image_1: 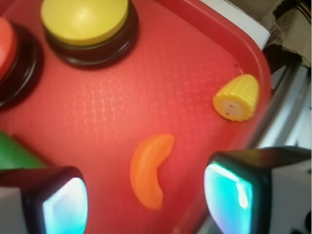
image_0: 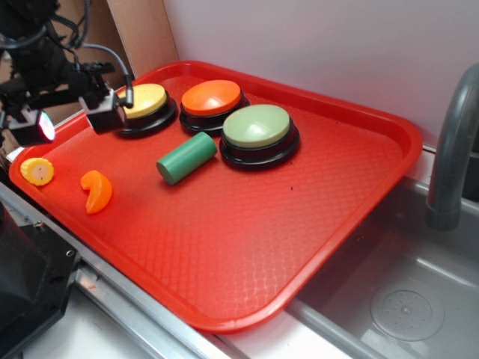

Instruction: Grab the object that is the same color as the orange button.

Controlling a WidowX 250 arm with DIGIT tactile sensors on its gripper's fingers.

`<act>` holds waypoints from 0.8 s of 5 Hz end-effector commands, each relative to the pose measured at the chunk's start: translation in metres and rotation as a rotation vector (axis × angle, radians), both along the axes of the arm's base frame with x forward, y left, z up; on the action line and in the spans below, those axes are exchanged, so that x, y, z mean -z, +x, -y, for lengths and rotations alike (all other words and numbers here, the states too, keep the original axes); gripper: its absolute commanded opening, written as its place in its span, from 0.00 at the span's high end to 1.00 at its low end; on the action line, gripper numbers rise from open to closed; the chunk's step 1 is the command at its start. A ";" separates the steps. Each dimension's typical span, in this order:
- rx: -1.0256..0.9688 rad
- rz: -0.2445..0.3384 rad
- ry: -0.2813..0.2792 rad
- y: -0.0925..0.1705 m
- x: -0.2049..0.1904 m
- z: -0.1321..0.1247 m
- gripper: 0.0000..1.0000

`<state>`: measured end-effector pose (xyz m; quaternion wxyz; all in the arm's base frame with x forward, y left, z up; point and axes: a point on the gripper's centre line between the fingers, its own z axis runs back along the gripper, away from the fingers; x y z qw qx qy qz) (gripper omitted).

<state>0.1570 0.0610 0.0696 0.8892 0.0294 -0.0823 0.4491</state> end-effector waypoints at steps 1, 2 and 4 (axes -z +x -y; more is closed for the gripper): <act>-0.050 -0.042 -0.017 0.006 0.037 -0.004 0.00; -0.046 -0.090 -0.129 0.005 0.053 0.001 0.00; -0.006 -0.072 -0.172 0.002 0.068 0.013 0.00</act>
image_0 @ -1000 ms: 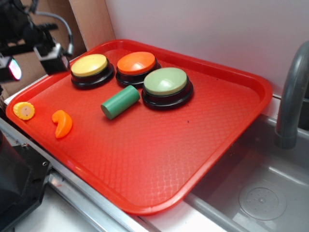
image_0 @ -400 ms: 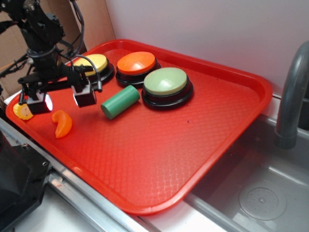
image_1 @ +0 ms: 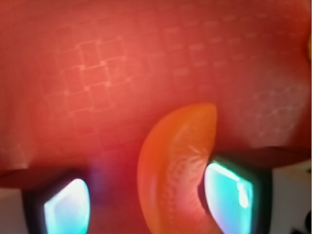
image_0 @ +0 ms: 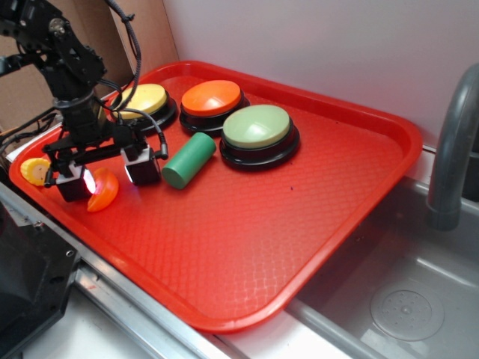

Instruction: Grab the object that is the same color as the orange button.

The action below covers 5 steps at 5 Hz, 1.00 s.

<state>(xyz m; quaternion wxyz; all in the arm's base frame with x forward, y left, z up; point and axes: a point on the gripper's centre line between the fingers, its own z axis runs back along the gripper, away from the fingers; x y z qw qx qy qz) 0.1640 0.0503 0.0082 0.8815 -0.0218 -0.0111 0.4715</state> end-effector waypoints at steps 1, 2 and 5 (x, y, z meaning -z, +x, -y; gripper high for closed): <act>0.029 0.002 -0.031 -0.003 0.012 0.000 0.35; 0.022 0.017 -0.042 -0.004 0.015 -0.002 1.00; 0.005 0.018 -0.045 -0.005 0.016 -0.004 1.00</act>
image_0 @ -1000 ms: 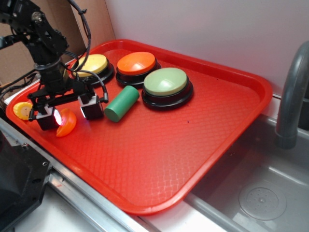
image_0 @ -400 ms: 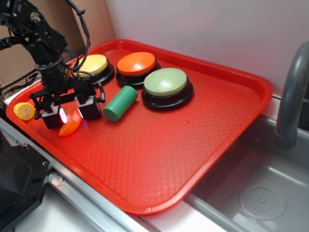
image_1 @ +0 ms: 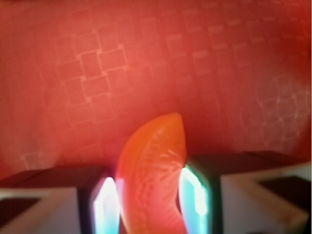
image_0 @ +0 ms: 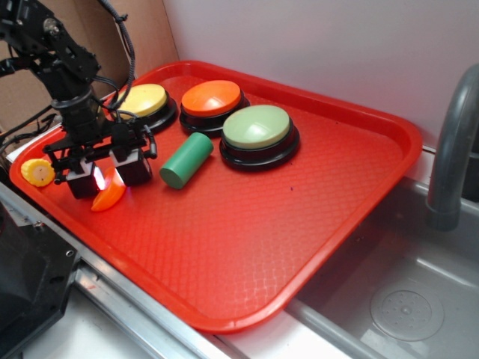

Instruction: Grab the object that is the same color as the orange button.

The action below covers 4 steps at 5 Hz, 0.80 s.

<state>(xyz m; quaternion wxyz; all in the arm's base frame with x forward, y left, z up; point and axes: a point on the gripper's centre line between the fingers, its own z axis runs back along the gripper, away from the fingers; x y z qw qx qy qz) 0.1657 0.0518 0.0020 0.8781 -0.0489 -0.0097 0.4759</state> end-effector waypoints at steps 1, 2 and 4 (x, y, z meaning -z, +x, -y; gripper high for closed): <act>0.001 -0.015 -0.018 -0.002 0.004 -0.005 1.00; 0.060 0.012 -0.002 0.006 -0.022 -0.004 1.00; 0.159 0.066 -0.015 0.013 -0.081 0.003 1.00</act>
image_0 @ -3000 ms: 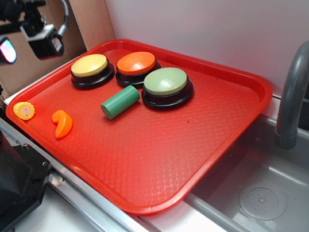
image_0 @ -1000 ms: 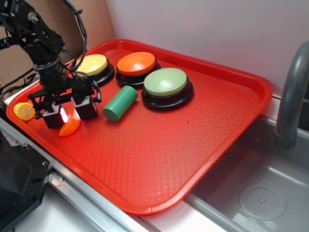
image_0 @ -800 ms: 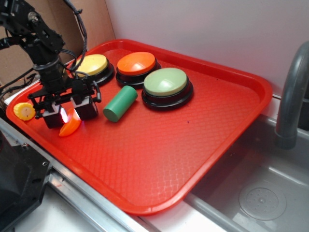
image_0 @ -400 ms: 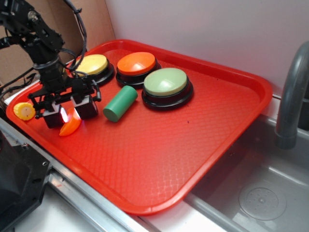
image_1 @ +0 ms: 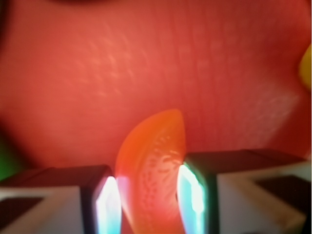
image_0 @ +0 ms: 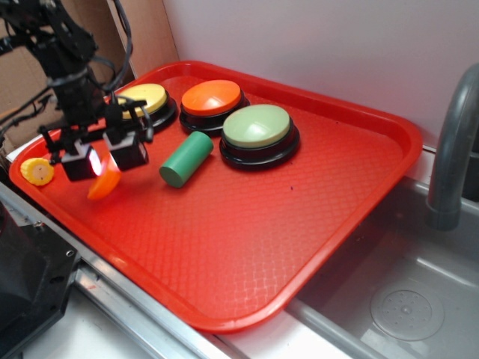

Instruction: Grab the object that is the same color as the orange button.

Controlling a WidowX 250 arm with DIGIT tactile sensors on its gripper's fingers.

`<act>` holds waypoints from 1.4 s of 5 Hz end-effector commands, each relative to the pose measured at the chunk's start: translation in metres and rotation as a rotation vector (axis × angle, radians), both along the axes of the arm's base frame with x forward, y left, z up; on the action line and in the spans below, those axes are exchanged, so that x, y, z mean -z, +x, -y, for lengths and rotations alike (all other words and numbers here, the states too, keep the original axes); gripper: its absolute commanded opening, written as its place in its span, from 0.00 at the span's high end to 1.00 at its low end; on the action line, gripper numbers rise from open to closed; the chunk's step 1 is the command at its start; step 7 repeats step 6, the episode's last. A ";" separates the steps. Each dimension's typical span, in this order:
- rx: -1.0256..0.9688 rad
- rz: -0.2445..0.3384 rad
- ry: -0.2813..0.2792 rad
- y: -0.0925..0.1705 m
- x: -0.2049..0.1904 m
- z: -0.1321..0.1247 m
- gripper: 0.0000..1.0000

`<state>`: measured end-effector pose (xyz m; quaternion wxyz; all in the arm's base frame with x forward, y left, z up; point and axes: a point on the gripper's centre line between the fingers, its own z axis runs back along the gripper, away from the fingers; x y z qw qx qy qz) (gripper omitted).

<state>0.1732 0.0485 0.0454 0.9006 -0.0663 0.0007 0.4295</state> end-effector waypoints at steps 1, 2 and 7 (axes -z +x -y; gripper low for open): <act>0.152 0.097 0.032 0.002 -0.066 0.008 1.00; 0.275 0.102 0.071 -0.001 -0.097 0.014 1.00; 0.710 0.084 0.019 -0.008 -0.143 0.018 1.00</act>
